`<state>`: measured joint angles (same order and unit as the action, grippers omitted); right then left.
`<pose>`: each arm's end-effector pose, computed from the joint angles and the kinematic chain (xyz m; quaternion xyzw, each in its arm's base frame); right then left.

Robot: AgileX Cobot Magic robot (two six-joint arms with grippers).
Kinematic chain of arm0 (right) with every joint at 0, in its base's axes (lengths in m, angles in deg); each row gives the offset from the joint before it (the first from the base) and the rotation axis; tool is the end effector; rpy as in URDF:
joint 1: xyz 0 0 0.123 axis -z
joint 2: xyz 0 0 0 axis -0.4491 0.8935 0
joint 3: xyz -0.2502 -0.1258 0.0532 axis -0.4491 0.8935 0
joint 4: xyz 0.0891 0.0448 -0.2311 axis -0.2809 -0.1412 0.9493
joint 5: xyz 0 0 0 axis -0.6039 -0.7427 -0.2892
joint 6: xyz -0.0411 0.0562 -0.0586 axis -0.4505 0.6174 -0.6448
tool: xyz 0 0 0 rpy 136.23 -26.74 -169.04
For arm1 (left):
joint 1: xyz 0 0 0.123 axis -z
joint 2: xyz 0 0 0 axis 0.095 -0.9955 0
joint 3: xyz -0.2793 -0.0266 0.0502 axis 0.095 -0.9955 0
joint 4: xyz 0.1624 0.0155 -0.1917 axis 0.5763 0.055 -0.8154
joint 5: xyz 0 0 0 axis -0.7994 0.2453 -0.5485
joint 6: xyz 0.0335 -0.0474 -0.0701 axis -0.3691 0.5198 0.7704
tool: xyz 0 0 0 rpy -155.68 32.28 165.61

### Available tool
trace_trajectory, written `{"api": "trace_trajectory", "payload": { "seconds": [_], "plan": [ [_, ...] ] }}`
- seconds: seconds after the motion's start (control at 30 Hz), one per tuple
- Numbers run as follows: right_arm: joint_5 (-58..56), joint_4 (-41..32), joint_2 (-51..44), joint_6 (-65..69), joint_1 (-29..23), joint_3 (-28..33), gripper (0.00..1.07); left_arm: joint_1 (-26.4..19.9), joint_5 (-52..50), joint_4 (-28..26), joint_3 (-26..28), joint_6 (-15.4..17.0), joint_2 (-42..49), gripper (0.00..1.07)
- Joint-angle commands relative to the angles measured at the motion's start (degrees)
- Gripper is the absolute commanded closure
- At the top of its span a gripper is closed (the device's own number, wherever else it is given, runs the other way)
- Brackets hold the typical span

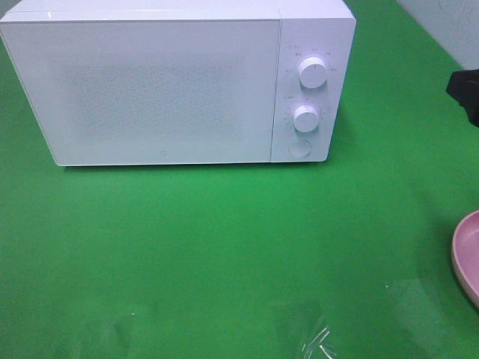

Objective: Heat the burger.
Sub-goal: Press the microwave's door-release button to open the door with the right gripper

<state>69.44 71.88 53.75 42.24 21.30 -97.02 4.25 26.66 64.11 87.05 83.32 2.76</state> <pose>0.1955 0.0203 0.2581 -0.0044 0.7884 0.0679 0.6114 -0.0096 -0.0102 0.2810 0.0267 0.8512 -0.0381 0.5227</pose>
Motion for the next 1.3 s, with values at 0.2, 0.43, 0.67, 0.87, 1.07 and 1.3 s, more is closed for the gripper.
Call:
{"api": "trace_trajectory", "payload": {
  "seconds": [0.2, 0.43, 0.67, 0.87, 1.07, 1.3],
  "plan": [
    [23.32, -3.67, 12.38, -5.84, 0.00, 4.24, 0.34, 0.29, -0.97, -0.06, -0.23, 0.00, 1.20, 0.09],
    [32.60, -9.11, 17.07, -9.91, 0.00, 7.68, 0.34, 0.29, -0.97, -0.06, -0.23, 0.00, 1.20, 0.09],
    [40.91, -22.69, 22.92, -18.74, -9.05, 10.66, 0.34, 0.29, -0.97, -0.06, -0.23, 0.00, 1.20, 0.09],
    [47.21, -32.37, 27.62, -22.06, -20.05, 10.54, 0.34, 0.29, -0.97, -0.06, -0.23, 0.00, 1.20, 0.09],
    [52.31, -40.22, 29.85, -22.06, -28.53, 10.54, 0.34, 0.29, -0.97, -0.06, -0.23, 0.00, 1.20, 0.09],
    [58.96, -50.53, 34.55, -22.00, -39.19, 9.80, 0.34, 0.29, -0.97, -0.06, -0.23, 0.00, 1.20, 0.09]
  ]
}}
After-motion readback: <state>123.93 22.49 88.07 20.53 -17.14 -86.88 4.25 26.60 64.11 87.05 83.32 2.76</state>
